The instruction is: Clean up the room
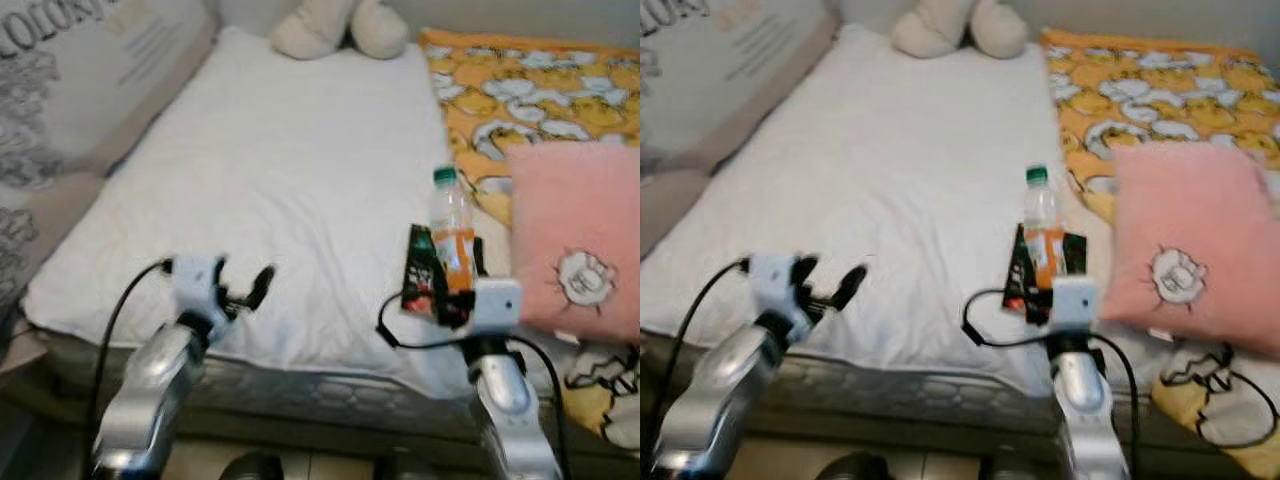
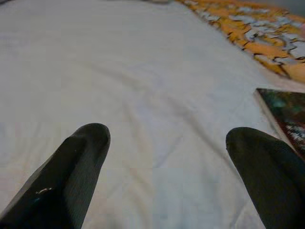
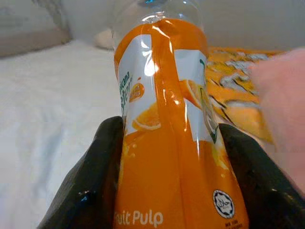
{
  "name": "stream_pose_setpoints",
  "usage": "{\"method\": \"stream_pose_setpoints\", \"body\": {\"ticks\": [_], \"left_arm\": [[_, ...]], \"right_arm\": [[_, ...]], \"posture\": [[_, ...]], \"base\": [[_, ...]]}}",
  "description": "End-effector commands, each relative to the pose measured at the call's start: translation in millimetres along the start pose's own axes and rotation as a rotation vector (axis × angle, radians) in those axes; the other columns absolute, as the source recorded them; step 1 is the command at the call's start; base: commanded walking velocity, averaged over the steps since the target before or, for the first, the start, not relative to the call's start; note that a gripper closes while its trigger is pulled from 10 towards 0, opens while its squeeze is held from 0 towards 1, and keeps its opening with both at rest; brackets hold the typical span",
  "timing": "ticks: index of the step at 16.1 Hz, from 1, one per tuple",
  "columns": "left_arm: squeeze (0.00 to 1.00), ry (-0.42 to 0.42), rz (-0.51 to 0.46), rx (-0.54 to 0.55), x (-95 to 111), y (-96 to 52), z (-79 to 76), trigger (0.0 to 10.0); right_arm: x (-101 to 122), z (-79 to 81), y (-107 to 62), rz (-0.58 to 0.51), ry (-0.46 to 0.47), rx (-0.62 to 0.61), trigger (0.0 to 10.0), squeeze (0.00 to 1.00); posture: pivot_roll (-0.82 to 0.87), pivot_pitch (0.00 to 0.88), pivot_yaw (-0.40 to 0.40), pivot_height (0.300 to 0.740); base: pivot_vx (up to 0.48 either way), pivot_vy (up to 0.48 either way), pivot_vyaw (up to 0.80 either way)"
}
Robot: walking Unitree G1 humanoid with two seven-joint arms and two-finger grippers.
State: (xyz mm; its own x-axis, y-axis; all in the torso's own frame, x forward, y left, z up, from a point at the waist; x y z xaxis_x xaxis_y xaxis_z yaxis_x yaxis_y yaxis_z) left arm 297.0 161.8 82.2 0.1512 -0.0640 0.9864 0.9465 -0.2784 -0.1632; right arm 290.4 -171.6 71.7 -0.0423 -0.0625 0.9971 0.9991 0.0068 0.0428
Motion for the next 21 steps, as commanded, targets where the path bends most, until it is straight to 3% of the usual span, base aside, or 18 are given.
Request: {"method": "stream_pose_setpoints", "body": {"ticks": [1,3,4,6,10,14,21], "left_arm": [[0.00,0.002,-0.033,0.018,6.7,0.6,2.3,10.0],[0.00,0.025,-0.034,0.023,4.8,3.0,-0.6,10.0],[0.00,0.059,-0.032,0.027,2.3,-2.3,0.0,10.0],[0.00,0.051,-0.017,-0.019,-4.4,-10.4,-3.9,10.0],[0.00,0.019,-0.023,-0.062,-1.2,-4.7,-10.8,10.0],[0.00,0.062,-0.042,-0.047,2.1,-4.2,-9.2,10.0],[0.00,0.059,-0.112,-0.113,10.4,-9.3,-29.2,10.0]], "right_arm": [[11.2,1.9,7.4,-0.039,-0.002,0.010,0.0,0.00],[9.5,7.0,9.0,-0.022,0.018,0.020,0.0,0.00],[6.4,13.1,2.0,0.007,0.048,0.047,0.0,0.00],[1.4,19.1,-5.3,0.039,0.056,0.084,0.0,0.00],[1.4,22.3,8.2,0.056,0.046,0.105,0.0,0.00],[-2.1,19.6,20.4,0.088,0.032,0.090,0.0,0.00],[-10.5,18.4,28.4,0.134,0.037,0.102,0.0,0.00]], "posture": [[-0.11,0.000,0.031,0.703],[-0.11,0.000,0.032,0.703],[-0.11,0.000,0.035,0.703],[-0.11,0.000,0.040,0.703],[-0.11,0.000,0.035,0.703],[-0.10,0.000,0.034,0.703],[-0.10,0.000,0.024,0.703]], "base": [[0.000,0.000,0.00],[0.000,0.000,0.00],[0.000,0.000,0.00],[0.000,0.000,0.00],[0.000,0.238,0.00],[0.000,0.000,0.57],[0.000,-0.480,0.72]]}}
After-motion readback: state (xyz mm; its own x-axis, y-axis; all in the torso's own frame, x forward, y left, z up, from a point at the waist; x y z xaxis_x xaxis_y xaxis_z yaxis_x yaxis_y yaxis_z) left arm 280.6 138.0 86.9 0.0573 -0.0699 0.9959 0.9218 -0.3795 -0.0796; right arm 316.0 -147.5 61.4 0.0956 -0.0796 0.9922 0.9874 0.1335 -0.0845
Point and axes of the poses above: a point about 5 cm out from each wrist's last joint towards the gripper, its own y axis pointing out of the wrist towards the gripper, its own x axis along the axis of the wrist's last joint, z = x × y, the point moved 4 cm from there along y, pointing out of the wrist towards the gripper, and after that the axes turned 7 degrees about y, right-handed, at the moved point
